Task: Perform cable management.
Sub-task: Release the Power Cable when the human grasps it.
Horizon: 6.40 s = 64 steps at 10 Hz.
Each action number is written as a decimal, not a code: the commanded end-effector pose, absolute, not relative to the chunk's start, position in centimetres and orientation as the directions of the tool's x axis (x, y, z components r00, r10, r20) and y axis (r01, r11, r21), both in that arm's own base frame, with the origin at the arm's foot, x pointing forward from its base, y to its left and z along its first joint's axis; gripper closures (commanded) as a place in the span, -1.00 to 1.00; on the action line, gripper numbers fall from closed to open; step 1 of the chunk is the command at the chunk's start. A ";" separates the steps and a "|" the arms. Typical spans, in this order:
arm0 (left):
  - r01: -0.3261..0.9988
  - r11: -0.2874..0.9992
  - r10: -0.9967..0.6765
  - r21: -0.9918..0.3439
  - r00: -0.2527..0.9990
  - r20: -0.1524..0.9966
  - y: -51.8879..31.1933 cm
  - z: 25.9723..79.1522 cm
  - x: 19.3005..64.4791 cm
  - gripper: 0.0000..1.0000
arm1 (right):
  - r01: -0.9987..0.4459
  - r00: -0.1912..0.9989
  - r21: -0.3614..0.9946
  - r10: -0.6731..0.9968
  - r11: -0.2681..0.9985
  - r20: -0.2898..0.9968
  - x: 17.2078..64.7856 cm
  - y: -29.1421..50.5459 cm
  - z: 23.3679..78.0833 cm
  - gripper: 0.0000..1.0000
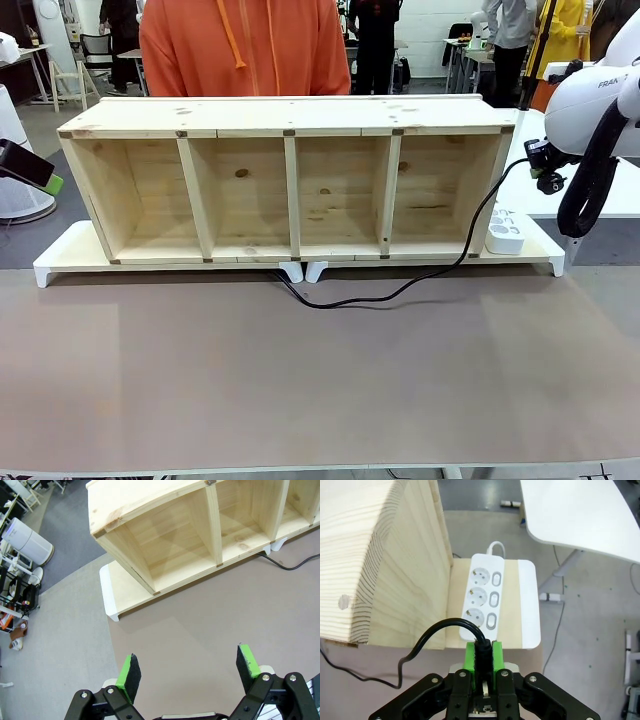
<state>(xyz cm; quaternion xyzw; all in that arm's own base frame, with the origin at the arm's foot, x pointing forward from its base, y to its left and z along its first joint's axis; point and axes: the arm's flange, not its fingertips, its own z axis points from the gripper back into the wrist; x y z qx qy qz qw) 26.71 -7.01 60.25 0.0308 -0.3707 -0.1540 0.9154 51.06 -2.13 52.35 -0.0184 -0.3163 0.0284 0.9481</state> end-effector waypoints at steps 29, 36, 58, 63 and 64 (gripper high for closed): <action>0.263 0.949 -0.308 0.171 0.681 0.664 -6.9 60.2 26.6 -1.00 | -0.042 0.797 -0.056 0.067 0.998 0.600 51.0 -2.2 52.5 -0.50; 0.263 0.949 -0.308 0.171 0.681 0.664 -6.9 60.2 26.6 -1.00 | -0.042 0.797 -0.056 0.067 0.998 0.600 51.0 -2.2 52.5 -0.50; 0.263 0.949 -0.308 0.171 0.681 0.664 -6.9 60.2 26.6 -1.00 | -0.042 0.797 -0.056 0.067 0.998 0.600 51.0 -2.2 52.5 -0.50; 0.263 0.949 -0.308 0.171 0.681 0.664 -6.9 60.2 26.6 -1.00 | -0.042 0.797 -0.056 0.067 0.998 0.600 51.0 -2.2 52.5 -0.50; 0.263 0.949 -0.308 0.171 0.681 0.664 -6.9 60.2 26.6 -1.00 | -0.042 0.797 -0.056 0.067 0.998 0.600 51.0 -2.2 52.5 -0.50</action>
